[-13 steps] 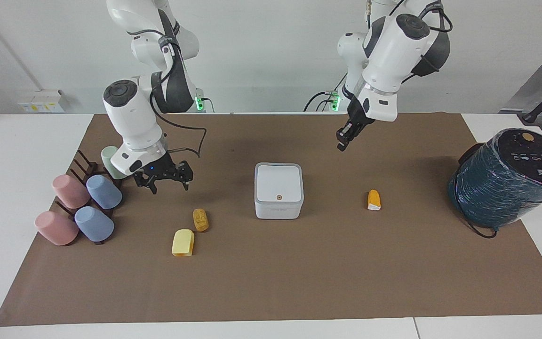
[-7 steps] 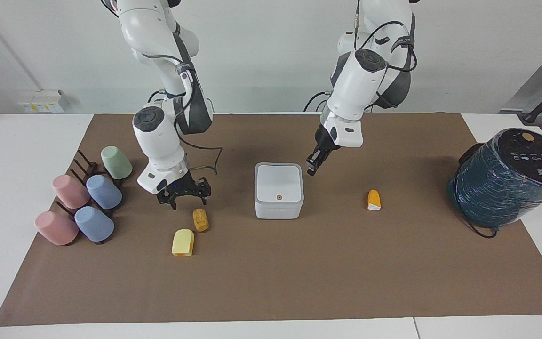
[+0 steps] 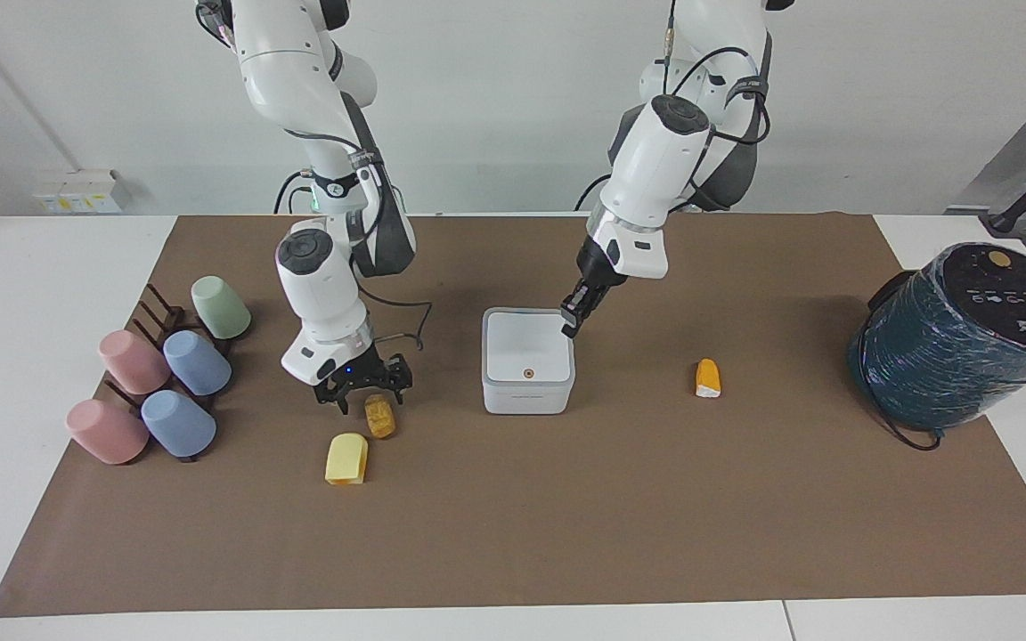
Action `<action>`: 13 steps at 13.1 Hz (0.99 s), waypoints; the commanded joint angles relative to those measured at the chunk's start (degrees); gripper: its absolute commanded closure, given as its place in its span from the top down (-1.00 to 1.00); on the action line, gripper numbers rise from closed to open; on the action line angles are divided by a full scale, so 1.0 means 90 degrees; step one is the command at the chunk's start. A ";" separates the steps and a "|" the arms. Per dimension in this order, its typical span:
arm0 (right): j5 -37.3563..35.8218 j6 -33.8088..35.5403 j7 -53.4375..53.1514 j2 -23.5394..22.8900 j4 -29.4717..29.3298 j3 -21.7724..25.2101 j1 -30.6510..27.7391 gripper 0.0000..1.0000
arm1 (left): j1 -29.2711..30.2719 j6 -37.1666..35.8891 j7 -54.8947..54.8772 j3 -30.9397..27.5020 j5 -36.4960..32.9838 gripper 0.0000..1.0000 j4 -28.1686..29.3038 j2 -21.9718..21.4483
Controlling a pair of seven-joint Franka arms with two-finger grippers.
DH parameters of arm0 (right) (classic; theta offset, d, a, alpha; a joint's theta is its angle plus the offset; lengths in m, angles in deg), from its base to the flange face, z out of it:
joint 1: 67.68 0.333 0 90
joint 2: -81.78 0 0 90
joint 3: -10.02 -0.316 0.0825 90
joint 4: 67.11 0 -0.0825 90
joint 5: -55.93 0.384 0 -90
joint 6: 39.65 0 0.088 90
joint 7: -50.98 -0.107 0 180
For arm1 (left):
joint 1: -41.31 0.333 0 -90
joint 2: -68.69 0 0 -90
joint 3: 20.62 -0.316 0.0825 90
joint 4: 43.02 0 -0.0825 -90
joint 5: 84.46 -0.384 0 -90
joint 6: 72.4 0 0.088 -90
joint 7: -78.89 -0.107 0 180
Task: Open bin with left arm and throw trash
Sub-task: 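Reach the left gripper to the bin lid while the right gripper reaches the cork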
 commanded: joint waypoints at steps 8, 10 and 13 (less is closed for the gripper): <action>0.0161 0.0912 -0.0175 0.0641 -0.0303 -0.0004 -0.0003 -1.00 | -0.0415 0.0390 0.0061 -0.0122 0.0042 -1.00 -0.0073 0.0571; 0.0171 0.1272 -0.0175 0.0972 -0.0303 -0.0004 -0.0012 -1.00 | -0.0396 0.0109 0.0051 -0.0131 0.0023 -1.00 -0.0267 0.0571; 0.0171 0.1916 -0.0467 0.1587 -0.0351 -0.0014 -0.0012 -1.00 | -0.0046 -0.2092 -0.0027 -0.0170 -0.0260 -1.00 -0.1893 0.0921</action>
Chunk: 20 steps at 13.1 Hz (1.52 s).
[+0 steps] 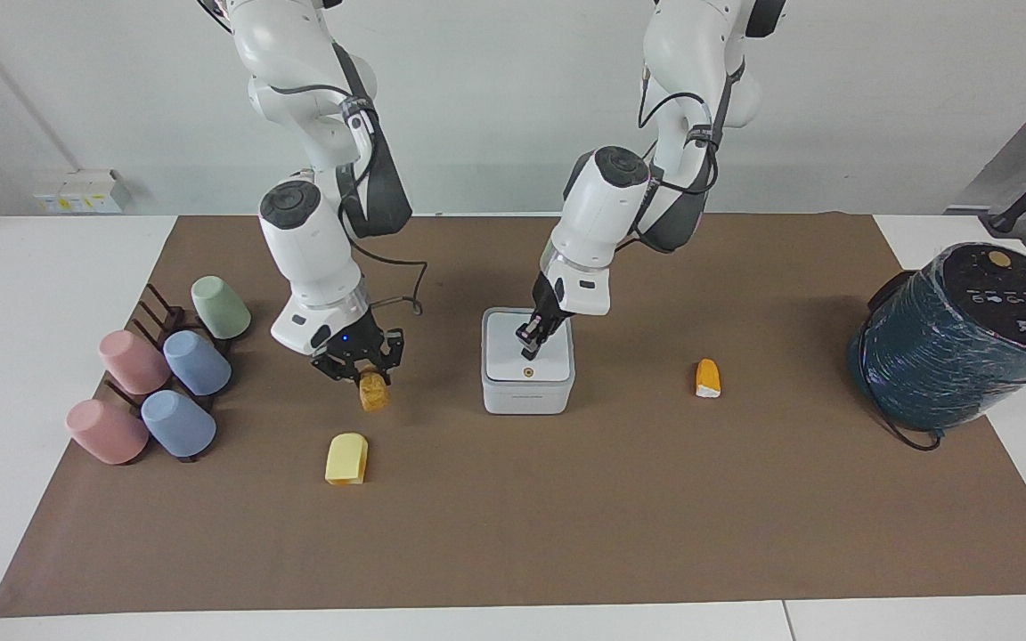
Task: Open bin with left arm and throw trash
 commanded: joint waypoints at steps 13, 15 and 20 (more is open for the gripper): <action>0.1394 -0.0043 -0.2292 0.0260 -0.0924 -0.0331 0.0987 -1.00 | 0.2237 -0.2718 -0.5810 -0.0077 -0.0710 -1.00 -0.1100 -0.0080; 0.1394 -0.0375 -0.2343 -0.0190 -0.1073 -0.0341 0.1232 -1.00 | 0.2531 -0.2289 -0.6684 -0.0077 -0.0710 -0.59 -0.0505 -0.0295; 0.1404 -0.0486 -0.2352 -0.0583 -0.0927 -0.0341 0.1546 -0.69 | 0.2785 -0.0736 -0.7766 -0.0116 -0.0710 0.61 0.1050 -0.0774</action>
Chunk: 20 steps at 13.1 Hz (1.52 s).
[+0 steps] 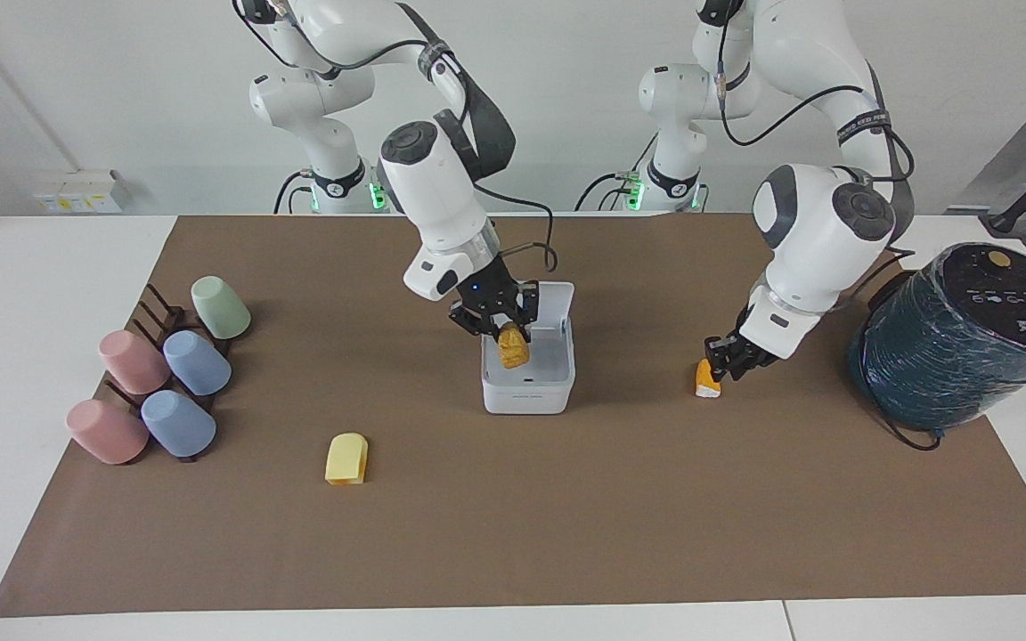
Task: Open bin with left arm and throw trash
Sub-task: 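Drop the cork into the bin while the left gripper grasps the orange piece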
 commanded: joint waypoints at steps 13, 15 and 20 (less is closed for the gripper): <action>0.0002 0.0206 -0.0158 0.0181 -0.0236 0.0073 -0.0114 1.00 | 0.0084 0.1853 -0.2229 0.0039 -0.0373 0.77 0.2163 -0.0320; -0.0154 0.0215 -0.0100 0.0366 -0.0227 0.0112 -0.0503 1.00 | 0.0073 0.2049 -0.2240 0.0039 -0.0383 0.66 0.2301 -0.0271; -0.1150 0.0167 0.1017 0.0339 -0.0032 0.0083 -0.1665 1.00 | 0.0064 0.2157 -0.2416 0.0039 -0.0432 0.34 0.2301 -0.0183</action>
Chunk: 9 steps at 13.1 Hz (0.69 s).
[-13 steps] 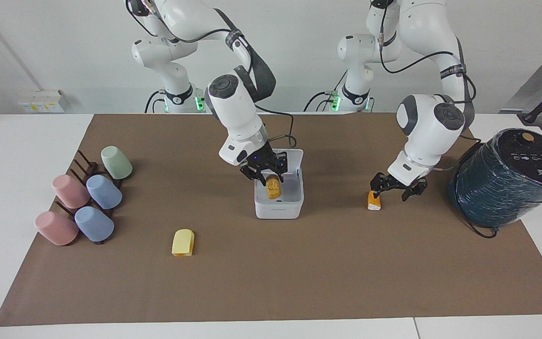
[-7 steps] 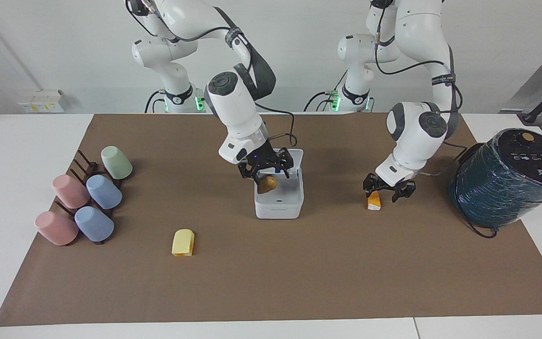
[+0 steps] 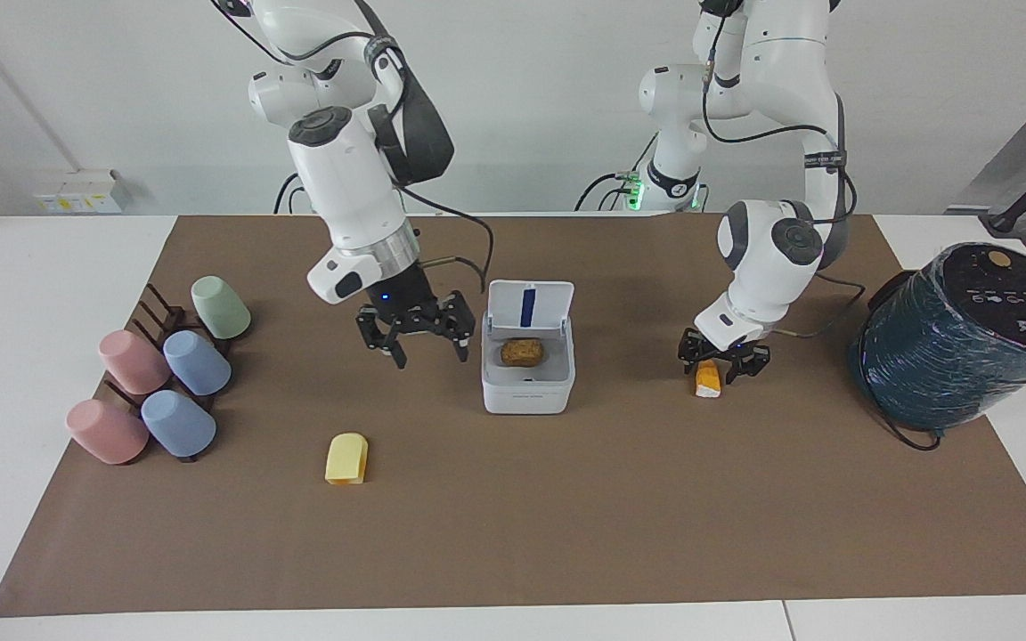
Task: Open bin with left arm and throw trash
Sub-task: 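Drop the cork into the bin while the left gripper grasps the orange piece, then carry the orange piece to the bin while the right gripper grasps the yellow block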
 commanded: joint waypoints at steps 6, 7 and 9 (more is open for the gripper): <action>-0.0223 -0.1282 0.2200 -0.1131 0.0246 -0.0090 -0.1035 1.00 | -0.0040 0.0189 -0.0161 -0.0057 -0.0212 -0.96 0.0040 0.0018; -0.0223 -0.1526 0.2200 -0.1384 0.0246 -0.0081 -0.1044 1.00 | -0.0011 0.0189 -0.0161 -0.0057 -0.0212 -1.00 -0.0048 0.0086; -0.0232 -0.1899 0.2200 -0.1669 0.0246 -0.0080 -0.1035 1.00 | 0.0009 -0.0092 -0.0122 -0.0047 -0.0212 -1.00 -0.0476 0.0193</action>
